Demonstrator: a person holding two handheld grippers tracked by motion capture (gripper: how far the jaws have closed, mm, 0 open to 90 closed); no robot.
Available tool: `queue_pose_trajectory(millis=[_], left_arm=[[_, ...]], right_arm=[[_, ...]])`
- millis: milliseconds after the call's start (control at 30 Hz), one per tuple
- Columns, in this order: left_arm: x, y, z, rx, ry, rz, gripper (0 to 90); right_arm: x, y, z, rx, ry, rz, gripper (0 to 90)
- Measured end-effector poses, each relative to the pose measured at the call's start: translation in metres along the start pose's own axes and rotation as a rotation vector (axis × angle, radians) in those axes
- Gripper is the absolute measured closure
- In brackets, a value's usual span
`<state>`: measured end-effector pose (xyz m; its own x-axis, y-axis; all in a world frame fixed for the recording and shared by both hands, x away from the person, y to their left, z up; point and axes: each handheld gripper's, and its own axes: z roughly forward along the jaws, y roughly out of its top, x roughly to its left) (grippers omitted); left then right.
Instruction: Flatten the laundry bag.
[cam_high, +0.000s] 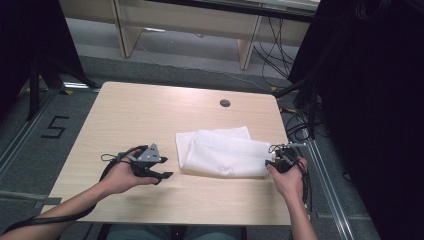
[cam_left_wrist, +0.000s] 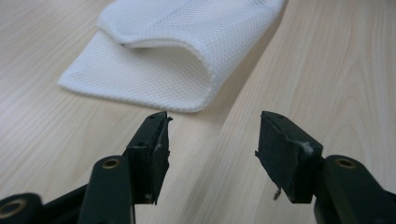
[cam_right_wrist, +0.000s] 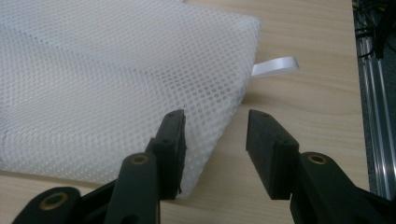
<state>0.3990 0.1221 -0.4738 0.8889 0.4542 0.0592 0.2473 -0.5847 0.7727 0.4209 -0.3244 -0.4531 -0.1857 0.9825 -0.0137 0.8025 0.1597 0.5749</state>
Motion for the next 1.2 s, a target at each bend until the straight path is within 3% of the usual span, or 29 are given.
queue_pose_trajectory(millis=[33, 133, 267, 300, 400, 433, 467, 600, 633, 667, 833, 867, 1000, 1033, 1067, 1100, 1133, 1200], left_arm=[[-0.003, 0.007, 0.008, 0.012, -0.020, 0.026, 43.1], [-0.004, 0.021, 0.017, 0.028, -0.035, 0.055, 43.2], [0.000, 0.032, 0.031, 0.024, -0.047, 0.017, 41.9], [0.002, 0.035, 0.035, 0.040, -0.048, 0.024, 41.9], [0.004, 0.043, 0.048, 0.054, -0.038, 0.042, 39.5], [0.003, 0.045, 0.051, 0.059, -0.039, 0.038, 38.8], [0.004, 0.048, 0.057, 0.073, -0.041, 0.058, 38.6], [0.003, 0.050, 0.065, 0.098, -0.032, 0.076, 38.6], [0.005, 0.050, 0.065, 0.134, -0.034, 0.124, 38.6], [0.004, 0.049, 0.067, 0.142, -0.028, 0.132, 38.8], [0.007, 0.047, 0.070, 0.149, -0.011, 0.112, 38.2], [0.008, 0.047, 0.070, 0.160, -0.016, 0.112, 38.0], [0.007, 0.046, 0.073, 0.158, -0.015, 0.124, 43.2], [0.009, 0.045, 0.074, 0.192, -0.018, 0.148, 44.2], [0.009, 0.045, 0.074, 0.192, -0.018, 0.148, 45.6], [0.009, 0.044, 0.076, 0.181, -0.008, 0.141, 47.7], [0.009, 0.043, 0.076, 0.186, -0.006, 0.134, 50.1], [0.010, 0.043, 0.076, 0.189, -0.001, 0.151, 52.0]], right_arm=[[0.000, 0.001, 0.001, -0.004, 0.001, 0.010, 58.1], [-0.002, 0.005, 0.004, -0.007, 0.001, -0.009, 57.5], [-0.002, 0.009, 0.009, -0.002, 0.010, -0.001, 56.3], [-0.002, 0.010, 0.010, 0.021, 0.002, 0.022, 56.3], [0.000, 0.009, 0.016, 0.034, 0.012, 0.018, 55.7], [0.004, 0.009, 0.017, 0.050, 0.017, 0.070, 55.5], [0.003, 0.010, 0.021, 0.046, 0.024, 0.050, 55.5], [0.001, 0.012, 0.026, 0.051, 0.025, 0.033, 56.8], [0.001, 0.012, 0.026, 0.057, 0.028, 0.034, 56.9], [0.001, 0.013, 0.027, 0.063, 0.023, 0.050, 56.8], [0.004, 0.015, 0.027, 0.085, -0.011, 0.091, 52.4], [0.007, 0.017, 0.026, 0.090, -0.022, 0.132, 51.6], [0.013, 0.016, 0.032, 0.089, -0.019, 0.114, 59.3], [0.012, 0.016, 0.032, 0.095, -0.019, 0.090, 61.1], [0.012, 0.016, 0.032, 0.095, -0.019, 0.090, 61.1], [0.013, 0.015, 0.034, 0.103, 0.000, 0.066, 69.2], [0.014, 0.015, 0.032, 0.142, 0.024, 0.083, 73.8], [0.014, 0.015, 0.033, 0.144, 0.045, 0.071, 75.9]])
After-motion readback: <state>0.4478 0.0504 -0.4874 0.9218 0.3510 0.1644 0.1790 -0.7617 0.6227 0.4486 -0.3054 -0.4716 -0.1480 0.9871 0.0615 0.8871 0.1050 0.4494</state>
